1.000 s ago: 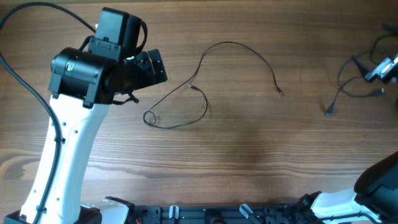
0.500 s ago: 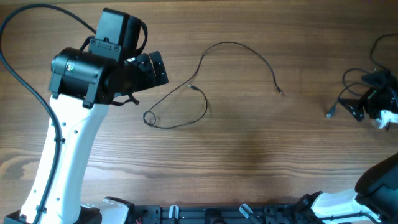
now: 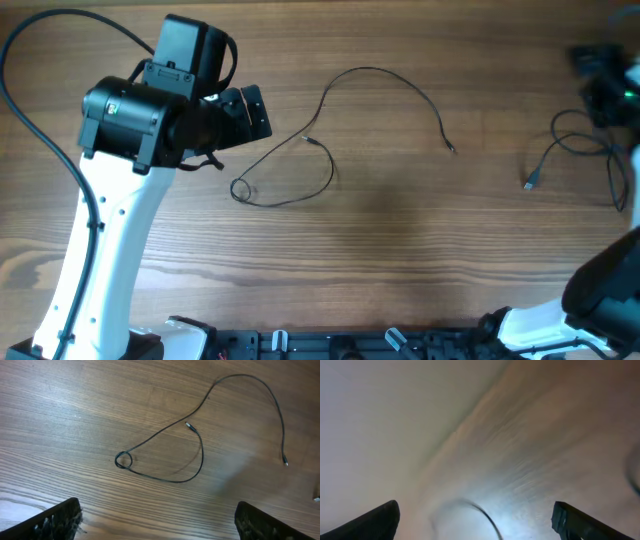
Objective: Untangle cables
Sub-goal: 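Reach the right gripper to the cable loop at the table centre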
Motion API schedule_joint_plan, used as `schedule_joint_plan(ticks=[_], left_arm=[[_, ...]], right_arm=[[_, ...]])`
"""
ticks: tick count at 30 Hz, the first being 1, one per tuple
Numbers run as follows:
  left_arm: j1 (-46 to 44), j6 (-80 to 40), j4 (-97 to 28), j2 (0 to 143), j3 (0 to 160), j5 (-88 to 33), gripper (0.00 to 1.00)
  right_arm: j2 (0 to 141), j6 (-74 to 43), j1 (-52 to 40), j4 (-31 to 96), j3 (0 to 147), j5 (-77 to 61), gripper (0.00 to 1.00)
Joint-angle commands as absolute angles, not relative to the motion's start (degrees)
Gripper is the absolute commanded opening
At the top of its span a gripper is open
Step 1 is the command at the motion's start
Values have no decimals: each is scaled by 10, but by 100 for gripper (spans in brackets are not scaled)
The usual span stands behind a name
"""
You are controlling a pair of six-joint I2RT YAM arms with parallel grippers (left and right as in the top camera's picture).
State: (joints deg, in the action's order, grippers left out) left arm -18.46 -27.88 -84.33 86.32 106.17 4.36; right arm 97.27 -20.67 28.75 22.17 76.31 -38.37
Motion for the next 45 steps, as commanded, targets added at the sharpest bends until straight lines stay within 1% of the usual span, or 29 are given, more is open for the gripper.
schedule_joint_plan(ticks=[1, 3, 4, 6, 7, 13, 15, 22, 24, 25, 27, 29, 32, 33, 37, 45], left_arm=[[-185, -274, -832, 854, 1061, 39, 100], [-185, -274, -829, 854, 1061, 39, 100], [-185, -274, -829, 854, 1061, 39, 100], [-185, -274, -829, 854, 1061, 39, 100], [-185, -274, -829, 854, 1061, 39, 100], [-185, -274, -828, 854, 1061, 53, 100], [-185, -274, -824, 854, 1061, 77, 100], [-184, -339, -792, 851, 1061, 223, 100], [-181, -340, -781, 845, 1061, 228, 100], [-179, -342, -780, 839, 1061, 229, 100], [-170, -351, -782, 824, 1061, 231, 100], [-155, -352, -788, 800, 1061, 230, 100], [-137, -352, -802, 762, 1061, 230, 100], [-132, -352, -809, 747, 1061, 228, 100], [-130, -352, -835, 704, 1061, 226, 100], [-130, -352, -873, 662, 1061, 226, 100]], right_arm=[[976, 114, 183, 236, 764, -414, 99], [976, 116, 130, 231, 764, -368, 99], [976, 72, 77, 223, 764, -278, 99], [980, 1, 21, 215, 764, -182, 100], [981, -22, 1, 212, 764, -164, 100], [1012, -213, -149, 223, 764, -155, 100], [1028, -249, -193, 236, 764, -156, 100], [1090, -229, -350, 206, 764, -158, 100], [1105, -262, -385, 187, 764, -136, 100], [1113, -309, -402, 176, 764, -112, 100], [1122, -397, -423, 163, 764, -79, 100], [1131, -520, -438, 147, 764, -54, 100], [1144, -652, -446, 112, 764, -36, 100], [1148, -677, -447, 93, 764, -36, 100], [1169, -757, -447, 64, 764, -30, 100], [1221, -790, -460, 60, 764, -44, 100]])
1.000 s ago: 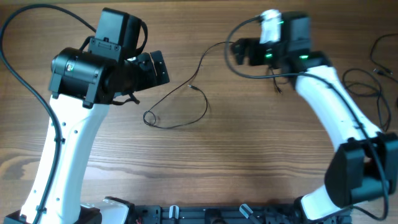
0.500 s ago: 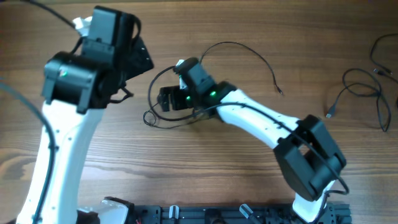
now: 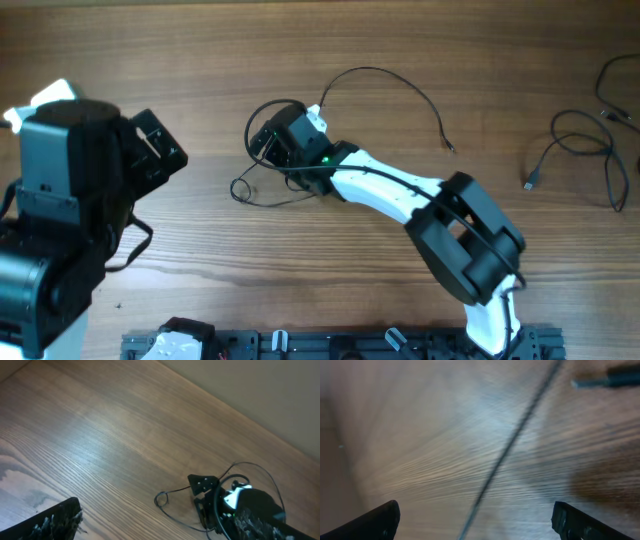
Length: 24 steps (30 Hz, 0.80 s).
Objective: Untangle cables
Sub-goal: 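Reach the right gripper to the cable loop at the table centre, then grasp the cable loop with the right gripper and lift it up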
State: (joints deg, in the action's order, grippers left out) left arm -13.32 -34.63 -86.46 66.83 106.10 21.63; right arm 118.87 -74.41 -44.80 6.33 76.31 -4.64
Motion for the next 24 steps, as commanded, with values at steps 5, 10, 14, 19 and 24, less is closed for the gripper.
schedule_joint_plan(ticks=[5, 10, 14, 19, 24], left_arm=[[-130, -352, -912, 661, 1061, 226, 100], [-130, -352, -936, 661, 1061, 226, 100], [-130, -352, -946, 661, 1061, 226, 100], [-130, -354, -965, 661, 1058, 212, 100], [-130, -394, -960, 667, 1055, 204, 100]], right_arm=[[1253, -794, -484, 11, 764, -40, 100], [1294, -795, -505, -48, 764, -26, 74], [1303, -764, -502, -64, 764, -24, 4], [1271, -553, -476, -75, 766, -43, 4], [1153, -469, -426, 5, 766, -43, 4]])
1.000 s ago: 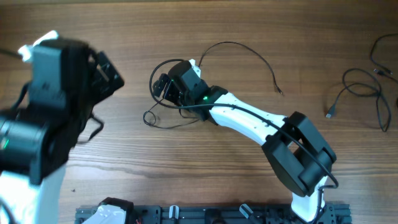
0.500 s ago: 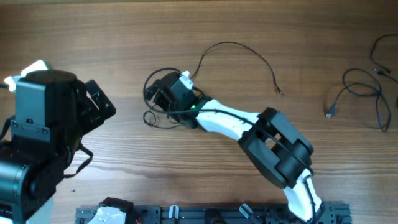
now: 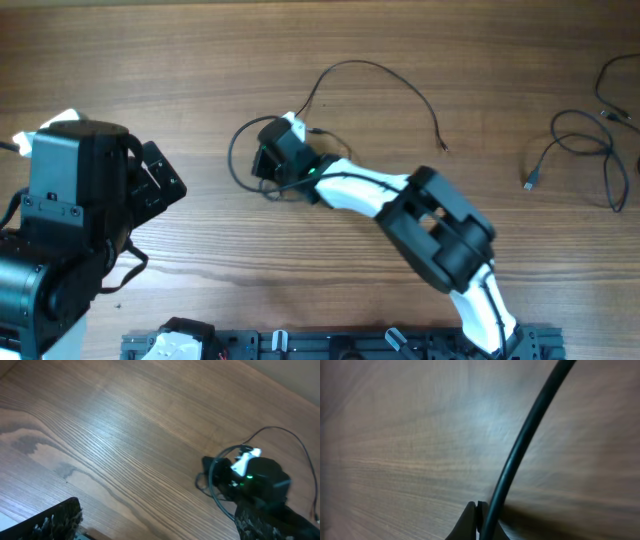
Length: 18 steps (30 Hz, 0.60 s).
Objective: Untangle cables
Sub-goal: 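Grasp the cable loop with the right gripper and lift it up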
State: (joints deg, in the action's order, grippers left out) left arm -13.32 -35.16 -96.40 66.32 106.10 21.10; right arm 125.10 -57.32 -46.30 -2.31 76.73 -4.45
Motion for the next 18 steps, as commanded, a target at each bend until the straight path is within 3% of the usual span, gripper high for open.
schedule_joint_plan(ticks=[1, 5, 18], left_arm=[[-130, -404, -957, 672, 1054, 203, 100], [-130, -410, -927, 698, 1050, 163, 100], [-140, -406, -828, 853, 1050, -152, 100]], right_arm=[[1127, -450, -414, 16, 766, -43, 4], [1028, -413, -373, 71, 766, -40, 4], [811, -225, -287, 204, 766, 21, 4]])
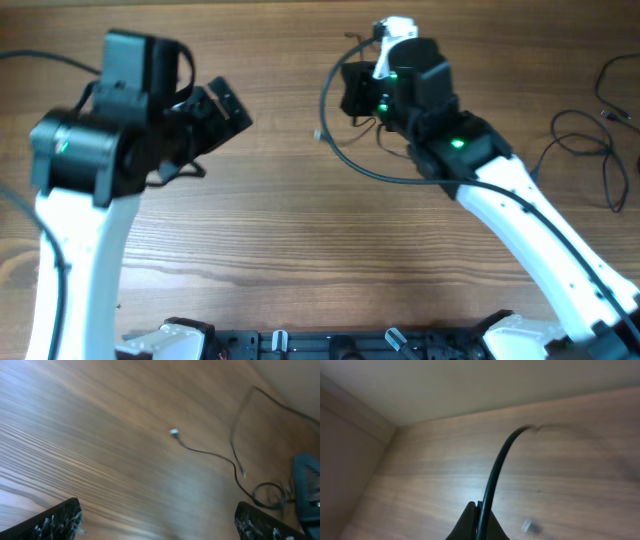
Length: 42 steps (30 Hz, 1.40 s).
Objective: Untangle cables
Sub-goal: 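Grasp the cable loop with the right gripper and lift it up, then bring the left gripper up to the hanging cable beside the right gripper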
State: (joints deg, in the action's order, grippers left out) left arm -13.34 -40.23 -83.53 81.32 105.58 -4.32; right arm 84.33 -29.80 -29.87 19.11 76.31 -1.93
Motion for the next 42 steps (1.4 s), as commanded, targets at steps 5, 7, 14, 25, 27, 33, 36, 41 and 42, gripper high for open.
schedule_joint_plan(ticks=[5, 7, 14, 25, 27, 33, 36, 41, 42], left_arm=[[-183, -253, -782, 929, 1050, -244, 100], [-197, -172, -766, 945, 1050, -278, 100], [-253, -84, -663, 956, 1050, -336, 100], [-317, -550, -632, 956, 1050, -34, 78], [-324, -551, -632, 956, 1050, -33, 79], [-349, -564, -637, 956, 1050, -35, 79], [-364, -606, -633, 956, 1050, -36, 79], [-390, -644, -577, 956, 1050, -36, 78], [-395, -673, -559, 956, 1050, -36, 83]], right_arm=[[783, -286, -227, 231, 766, 36, 4], [775, -316, -198, 230, 766, 3, 4], [770, -347, -149, 220, 766, -76, 4], [770, -618, -149, 217, 766, 28, 4], [770, -730, -149, 201, 766, 48, 4], [770, -1078, -149, 213, 766, 61, 4], [771, -1116, -149, 233, 766, 151, 4], [771, -1148, -145, 283, 766, 266, 4], [771, -1147, -142, 289, 766, 268, 4]])
